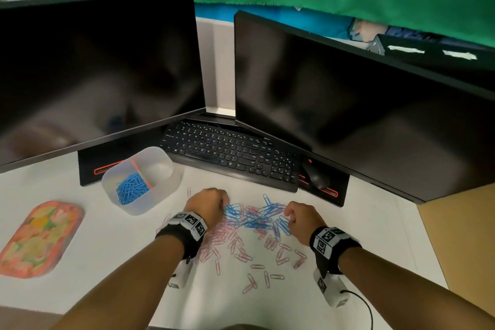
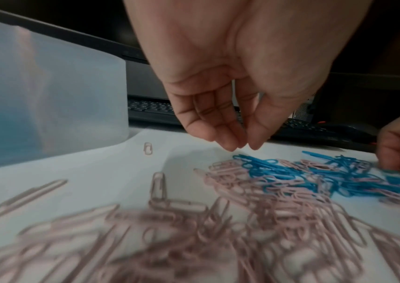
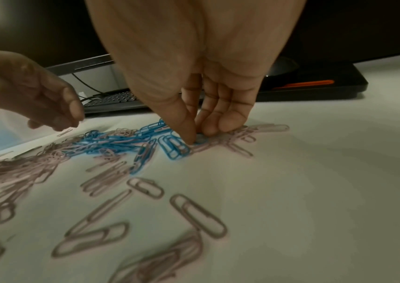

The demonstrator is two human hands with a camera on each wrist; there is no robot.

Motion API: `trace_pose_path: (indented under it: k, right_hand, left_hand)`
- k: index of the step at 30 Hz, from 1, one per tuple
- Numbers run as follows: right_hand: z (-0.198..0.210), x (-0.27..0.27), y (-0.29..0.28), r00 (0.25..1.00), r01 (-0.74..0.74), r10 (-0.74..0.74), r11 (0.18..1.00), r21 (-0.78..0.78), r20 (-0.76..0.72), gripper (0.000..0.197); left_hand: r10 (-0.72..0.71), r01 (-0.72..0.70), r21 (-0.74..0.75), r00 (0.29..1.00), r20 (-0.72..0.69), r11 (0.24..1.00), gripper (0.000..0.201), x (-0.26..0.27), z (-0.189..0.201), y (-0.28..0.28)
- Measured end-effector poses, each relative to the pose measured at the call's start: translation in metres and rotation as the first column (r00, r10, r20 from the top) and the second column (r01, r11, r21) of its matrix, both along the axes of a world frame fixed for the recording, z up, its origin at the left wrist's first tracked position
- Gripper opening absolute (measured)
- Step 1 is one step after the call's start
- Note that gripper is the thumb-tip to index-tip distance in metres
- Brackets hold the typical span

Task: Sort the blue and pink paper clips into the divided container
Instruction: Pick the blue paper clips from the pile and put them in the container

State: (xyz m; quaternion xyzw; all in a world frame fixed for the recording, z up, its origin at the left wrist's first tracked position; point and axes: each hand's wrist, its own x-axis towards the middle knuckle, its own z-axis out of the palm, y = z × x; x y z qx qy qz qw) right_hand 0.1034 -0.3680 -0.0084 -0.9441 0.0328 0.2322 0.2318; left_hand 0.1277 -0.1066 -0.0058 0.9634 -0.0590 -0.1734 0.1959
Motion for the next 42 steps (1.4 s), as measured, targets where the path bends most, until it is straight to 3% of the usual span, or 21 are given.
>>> trace_pose_path:
  k: [7, 12, 18, 21, 25, 28, 30, 34, 37, 39, 42]
  right_hand:
    - [-0.001, -0.005, -0.004, 0.998, -0.057, 0.056, 0.998, -0.012, -0.040, 0.023]
    - [-0.001, -0.008, -0.009, 0.999, -0.043, 0.043, 0.999, 0.006, -0.021, 0.022]
    - [0.004, -0.003, -0.011, 0.999, 0.034, -0.031, 0.994, 0.103, -0.031, 0.027]
    - [0.004, 0.001, -0.013, 0.991, 0.125, -0.114, 0.975, 0.182, -0.070, 0.020]
    - [0.005, 0.006, -0.014, 0.941, 0.326, -0.271, 0.885, 0.332, -0.202, 0.020]
    - [0.008, 0.008, -0.012, 0.917, 0.386, -0.296, 0.831, 0.401, -0.269, 0.021]
    - [0.009, 0.008, -0.010, 0.919, 0.377, -0.269, 0.810, 0.450, -0.287, 0.024]
    - [0.007, 0.008, -0.006, 0.918, 0.378, -0.251, 0.790, 0.483, -0.308, 0.018]
    - [0.006, 0.006, -0.003, 0.964, 0.253, -0.203, 0.897, 0.362, -0.170, 0.014]
    - [0.004, 0.002, -0.001, 0.990, 0.138, -0.128, 0.967, 0.215, -0.061, 0.024]
    - [0.000, -0.005, 0.004, 0.999, 0.036, -0.033, 0.993, 0.116, -0.027, 0.031]
  left_hand:
    - [-0.178, 0.180, 0.142, 0.984, -0.033, 0.973, 0.023, 0.014, -0.002, -0.013]
    - [-0.198, 0.201, 0.192, 0.980, -0.036, 0.961, 0.015, 0.010, -0.005, -0.011]
    - [-0.110, 0.124, 0.089, 0.982, -0.153, 0.988, 0.027, 0.012, -0.009, -0.002]
    - [-0.070, 0.073, 0.014, 0.986, -0.155, 0.997, 0.028, 0.011, -0.011, 0.002]
    - [0.055, -0.071, -0.122, 0.990, -0.130, 0.990, 0.027, 0.010, -0.013, 0.009]
    - [0.142, -0.174, -0.239, 0.979, -0.147, 0.955, 0.022, 0.010, -0.014, 0.015]
    - [0.188, -0.239, -0.331, 0.966, -0.178, 0.913, 0.021, 0.010, -0.015, 0.017]
    - [0.262, -0.443, -0.556, 0.889, -0.375, 0.704, 0.032, 0.010, -0.011, 0.019]
    - [0.309, -0.580, -0.595, 0.809, -0.500, 0.557, 0.032, 0.013, -0.008, 0.019]
    - [0.360, -0.659, -0.587, 0.751, -0.554, 0.470, 0.029, 0.016, -0.007, 0.017]
    - [0.403, -0.730, -0.565, 0.684, -0.609, 0.385, 0.023, 0.023, -0.006, 0.014]
